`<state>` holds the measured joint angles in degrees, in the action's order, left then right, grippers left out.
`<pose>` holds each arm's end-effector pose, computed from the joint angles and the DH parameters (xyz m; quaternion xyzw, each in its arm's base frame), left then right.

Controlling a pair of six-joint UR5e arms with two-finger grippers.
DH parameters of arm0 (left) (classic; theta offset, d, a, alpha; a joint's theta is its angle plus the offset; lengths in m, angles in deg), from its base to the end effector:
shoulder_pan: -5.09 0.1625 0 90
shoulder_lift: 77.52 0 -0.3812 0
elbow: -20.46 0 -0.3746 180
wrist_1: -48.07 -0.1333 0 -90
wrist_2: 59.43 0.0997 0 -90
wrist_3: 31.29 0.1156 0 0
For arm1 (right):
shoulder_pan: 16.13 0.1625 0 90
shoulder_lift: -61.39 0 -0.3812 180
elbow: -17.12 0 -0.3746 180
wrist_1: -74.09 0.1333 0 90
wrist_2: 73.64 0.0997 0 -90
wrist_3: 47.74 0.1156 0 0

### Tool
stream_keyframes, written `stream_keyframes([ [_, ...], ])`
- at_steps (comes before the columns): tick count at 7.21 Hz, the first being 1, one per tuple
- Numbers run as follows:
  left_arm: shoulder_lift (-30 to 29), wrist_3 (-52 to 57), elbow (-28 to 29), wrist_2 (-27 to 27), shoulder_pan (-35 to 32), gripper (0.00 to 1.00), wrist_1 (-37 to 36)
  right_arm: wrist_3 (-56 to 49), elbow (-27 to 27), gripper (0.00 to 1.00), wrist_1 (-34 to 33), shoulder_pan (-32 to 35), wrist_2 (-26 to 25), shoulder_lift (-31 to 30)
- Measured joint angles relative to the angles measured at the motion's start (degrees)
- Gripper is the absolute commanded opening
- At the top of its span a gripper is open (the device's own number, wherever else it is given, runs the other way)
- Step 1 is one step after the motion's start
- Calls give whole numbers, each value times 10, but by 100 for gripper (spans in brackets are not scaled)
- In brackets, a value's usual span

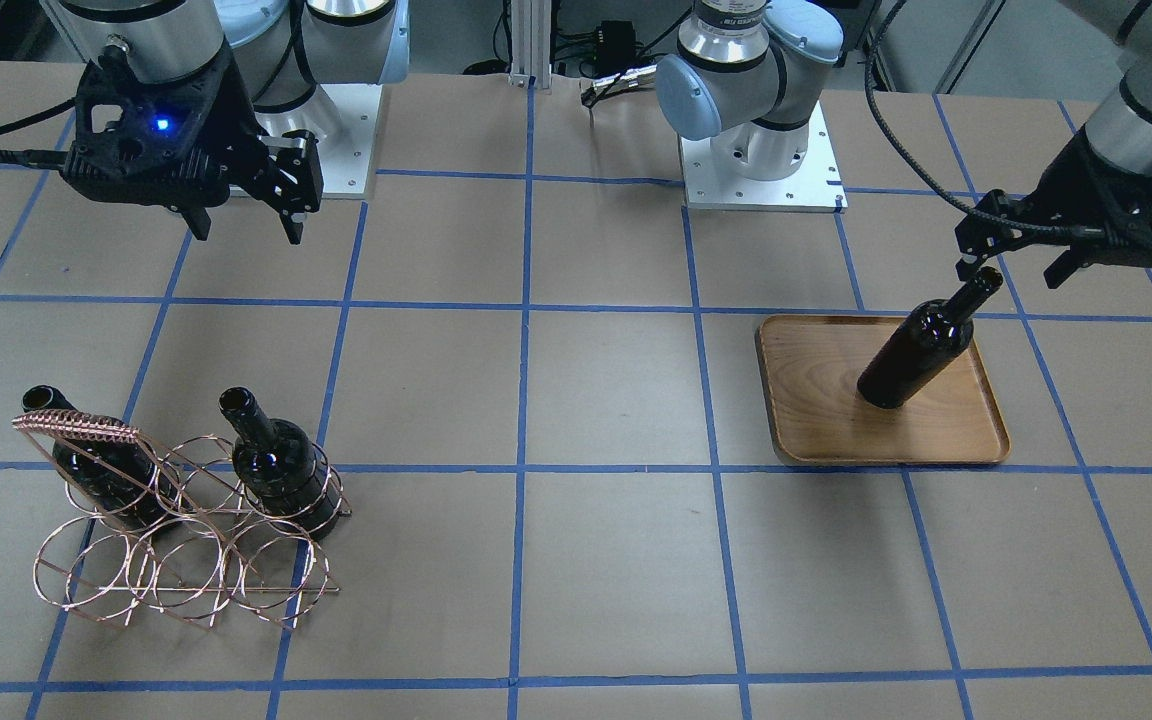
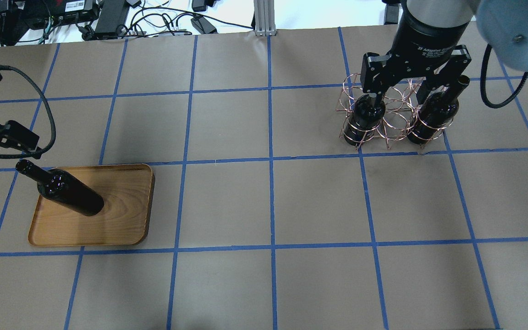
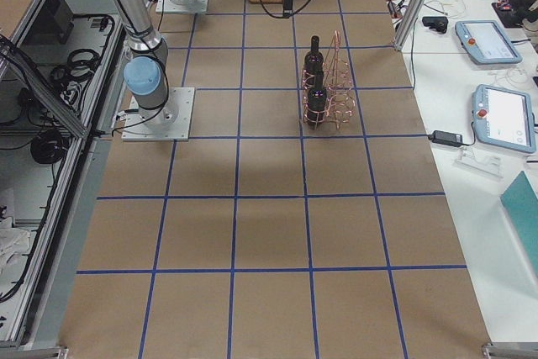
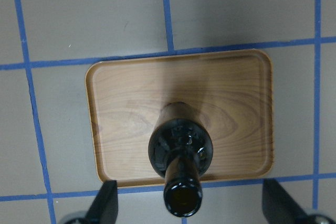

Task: Take wine from basket and place on tray
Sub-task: 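Lay the bottle down on the tray and release with the left gripper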

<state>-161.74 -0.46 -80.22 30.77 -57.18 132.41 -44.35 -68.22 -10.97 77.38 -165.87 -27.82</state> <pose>0.0853 -0.4478 0.3955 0.0270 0.9996 -0.0049 0.0048 0.1577 -0.4677 0.4516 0.0012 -0.9998 -0.0081 0.0200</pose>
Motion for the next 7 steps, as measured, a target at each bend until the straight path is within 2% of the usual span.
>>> stream_keyframes([
  [1, -3, -62, 57, 0, -37, 96, 54, 0, 0, 78, 0, 0, 0, 0],
  [2, -8, -141, 101, 1, -85, 96, 93, 0, 0, 85, 1, 0, 0, 0],
  [3, -13, -233, 127, 2, -145, 96, 108, 0, 0, 81, 1, 0, -1, 0],
  [4, -18, -307, 140, 4, -201, 96, 110, 0, 0, 86, 1, 0, -2, 0],
  [5, -22, -351, 144, 5, -242, 96, 107, 0, 0, 81, 1, 0, -2, 0],
  [6, -25, -371, 146, 10, -264, 97, 103, 0, 0, 91, 1, 0, -3, 0],
  [7, -26, -378, 146, 17, -273, 99, 101, 0, 0, 82, 0, 0, -2, 0],
])
